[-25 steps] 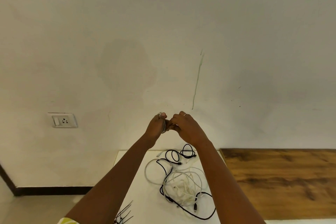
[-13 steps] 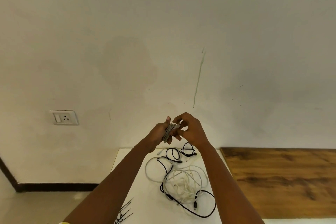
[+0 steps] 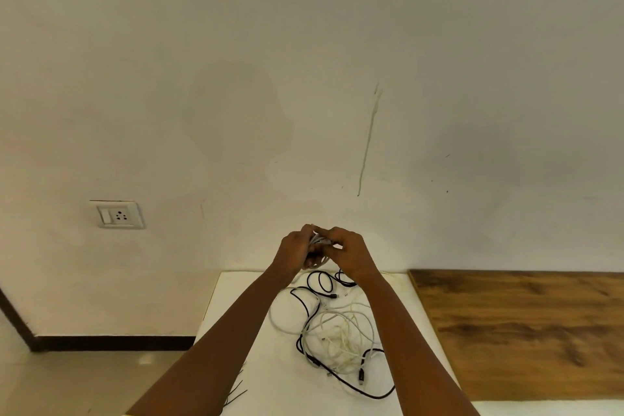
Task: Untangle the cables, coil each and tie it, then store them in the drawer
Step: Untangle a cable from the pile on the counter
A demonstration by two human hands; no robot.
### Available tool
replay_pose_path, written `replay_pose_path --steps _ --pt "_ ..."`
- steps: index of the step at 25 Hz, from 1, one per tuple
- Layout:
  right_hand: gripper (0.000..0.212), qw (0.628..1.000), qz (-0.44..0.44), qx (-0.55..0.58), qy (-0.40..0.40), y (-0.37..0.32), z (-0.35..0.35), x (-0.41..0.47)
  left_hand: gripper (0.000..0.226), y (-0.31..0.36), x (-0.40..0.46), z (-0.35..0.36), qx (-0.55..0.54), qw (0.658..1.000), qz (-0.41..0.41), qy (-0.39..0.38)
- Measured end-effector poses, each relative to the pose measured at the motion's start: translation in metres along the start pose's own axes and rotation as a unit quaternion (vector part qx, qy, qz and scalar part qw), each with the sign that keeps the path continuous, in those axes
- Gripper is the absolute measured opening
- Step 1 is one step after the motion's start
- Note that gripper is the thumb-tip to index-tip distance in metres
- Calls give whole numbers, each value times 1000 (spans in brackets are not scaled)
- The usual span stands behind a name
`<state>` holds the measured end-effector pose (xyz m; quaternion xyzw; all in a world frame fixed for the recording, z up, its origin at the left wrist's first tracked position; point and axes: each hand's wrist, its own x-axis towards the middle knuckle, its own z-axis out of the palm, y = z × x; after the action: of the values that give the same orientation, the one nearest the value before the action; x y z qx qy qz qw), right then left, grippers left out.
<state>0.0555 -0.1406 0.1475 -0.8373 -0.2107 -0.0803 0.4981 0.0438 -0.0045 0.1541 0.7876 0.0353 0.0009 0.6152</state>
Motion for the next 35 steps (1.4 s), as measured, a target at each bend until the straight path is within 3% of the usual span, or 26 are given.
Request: replay_pose_path --steps 3,5,6,7,9,10,12,15,17,21,28,32,35 --pt "42 999 -34 -31 27 1 6 -2 23 -6 0 4 112 968 190 120" --pt "43 998 -49 -26 40 4 8 -4 4 -10 2 2 233 925 292 73" --pt "42 997 -52 -24 44 6 10 -5 7 -10 2 2 254 928 269 44" --pt "39 997 -52 -23 47 7 12 -6 14 -12 0 4 207 949 231 55" --pt "33 997 -43 -23 58 9 19 -8 35 -19 5 8 83 982 114 127" --pt "32 997 -34 -22 63 11 22 -9 36 -20 6 11 26 983 72 167" --pt "32 997 -7 -4 79 16 28 -12 17 -23 2 14 -48 985 19 166" --pt "21 990 68 63 109 28 30 -17 12 -37 -3 4 -120 988 35 88" --pt "28 976 141 129 106 34 32 -21 15 -51 -8 -2 -118 991 54 43" --pt "34 940 222 233 111 37 43 -30 38 -74 -18 -5 -125 988 87 -4" --pt "22 909 265 312 77 41 53 -40 31 -97 -22 -7 -126 988 77 51" --pt "12 868 282 406 43 47 63 -45 22 -104 -24 -4 -186 979 45 63" --pt "8 815 294 499 -18 56 65 -49 18 -110 -25 -11 -183 982 37 12"
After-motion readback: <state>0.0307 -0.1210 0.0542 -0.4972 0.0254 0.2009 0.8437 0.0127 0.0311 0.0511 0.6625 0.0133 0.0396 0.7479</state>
